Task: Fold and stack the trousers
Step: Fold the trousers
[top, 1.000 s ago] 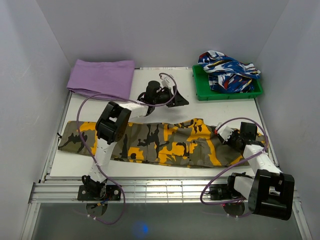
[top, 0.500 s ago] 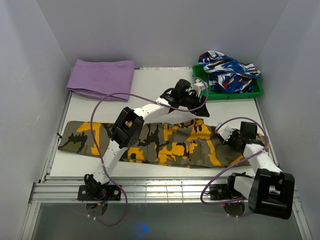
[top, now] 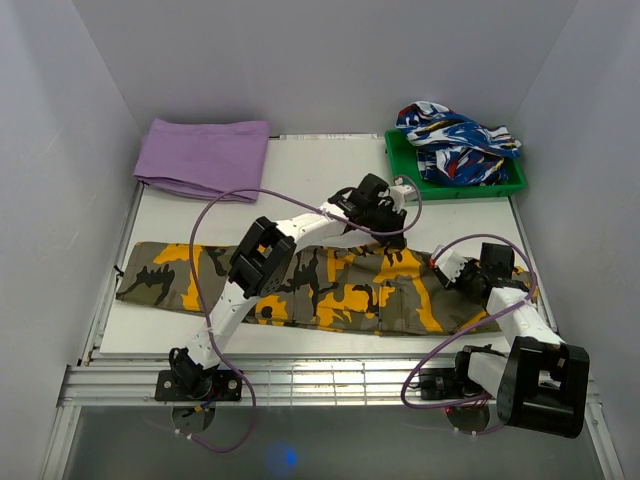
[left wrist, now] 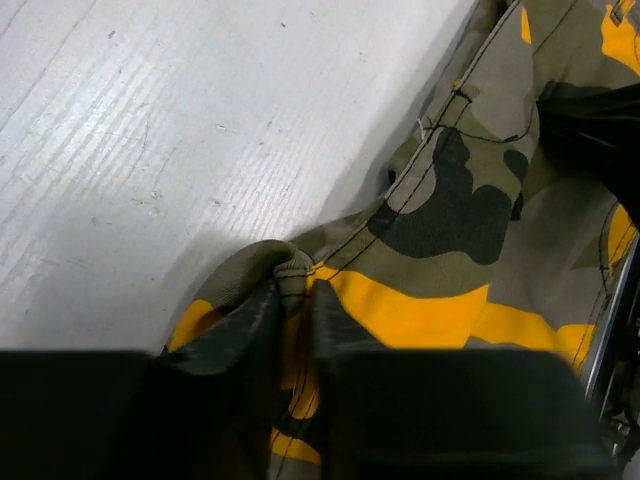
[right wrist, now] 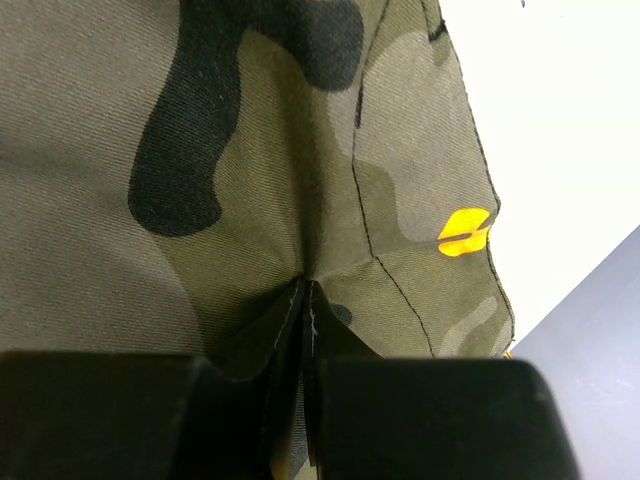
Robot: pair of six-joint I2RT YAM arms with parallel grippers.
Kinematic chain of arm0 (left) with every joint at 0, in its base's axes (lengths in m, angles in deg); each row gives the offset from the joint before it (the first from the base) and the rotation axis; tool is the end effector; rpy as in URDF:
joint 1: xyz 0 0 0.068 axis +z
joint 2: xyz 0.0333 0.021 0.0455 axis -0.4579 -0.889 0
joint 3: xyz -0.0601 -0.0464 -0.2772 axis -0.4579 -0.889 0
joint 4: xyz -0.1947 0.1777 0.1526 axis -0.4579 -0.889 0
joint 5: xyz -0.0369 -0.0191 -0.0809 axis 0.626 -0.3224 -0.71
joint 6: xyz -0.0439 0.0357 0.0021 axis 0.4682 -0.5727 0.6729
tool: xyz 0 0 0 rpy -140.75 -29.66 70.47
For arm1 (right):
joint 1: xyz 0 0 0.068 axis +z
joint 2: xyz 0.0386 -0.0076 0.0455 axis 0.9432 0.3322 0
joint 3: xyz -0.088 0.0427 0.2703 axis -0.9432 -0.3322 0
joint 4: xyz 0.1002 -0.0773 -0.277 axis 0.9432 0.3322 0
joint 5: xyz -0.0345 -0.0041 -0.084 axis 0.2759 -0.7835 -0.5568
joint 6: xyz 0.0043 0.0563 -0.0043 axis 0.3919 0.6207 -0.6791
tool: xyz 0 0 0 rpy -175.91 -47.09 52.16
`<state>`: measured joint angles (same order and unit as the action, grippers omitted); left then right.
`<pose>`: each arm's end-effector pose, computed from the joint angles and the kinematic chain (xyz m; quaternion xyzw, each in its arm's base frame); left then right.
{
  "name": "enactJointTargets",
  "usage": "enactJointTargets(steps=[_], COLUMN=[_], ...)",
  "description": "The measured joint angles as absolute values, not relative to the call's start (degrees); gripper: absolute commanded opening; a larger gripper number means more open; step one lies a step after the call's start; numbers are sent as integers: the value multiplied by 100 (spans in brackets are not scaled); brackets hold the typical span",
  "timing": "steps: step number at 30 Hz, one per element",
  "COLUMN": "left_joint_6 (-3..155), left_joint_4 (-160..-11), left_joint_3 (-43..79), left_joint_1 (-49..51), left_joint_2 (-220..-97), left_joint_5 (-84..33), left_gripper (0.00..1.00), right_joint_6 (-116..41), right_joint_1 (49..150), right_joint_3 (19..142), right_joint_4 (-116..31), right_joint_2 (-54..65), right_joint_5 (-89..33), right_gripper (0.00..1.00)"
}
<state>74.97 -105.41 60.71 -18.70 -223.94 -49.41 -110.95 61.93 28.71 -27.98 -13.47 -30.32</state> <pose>0.4025 -0.4464 0.1436 0.3716 0.8093 -0.4036 0.2101 0.2192 -0.0301 0.1348 -0.4705 0.8246 -0.1582 0.2713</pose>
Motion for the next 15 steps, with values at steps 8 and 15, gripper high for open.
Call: enactJointTargets(steps=[8, 15], left_joint_6=[7975, 8662], left_joint_4=[-10287, -9977], left_joint_3=[6272, 6562], left_joint_1=[-1667, -1228], left_joint_2=[-22497, -22827], left_joint_5=[-4620, -4657], left_gripper=[0, 74], right_joint_6=[-11198, -11307], right_joint_1=[6193, 6213], right_joint_3=[2856, 2821], right_joint_4=[-2803, -3008], right_joint_2=[-1376, -1474], right_joint_5=[-3042, -2876], right_gripper=[8, 8])
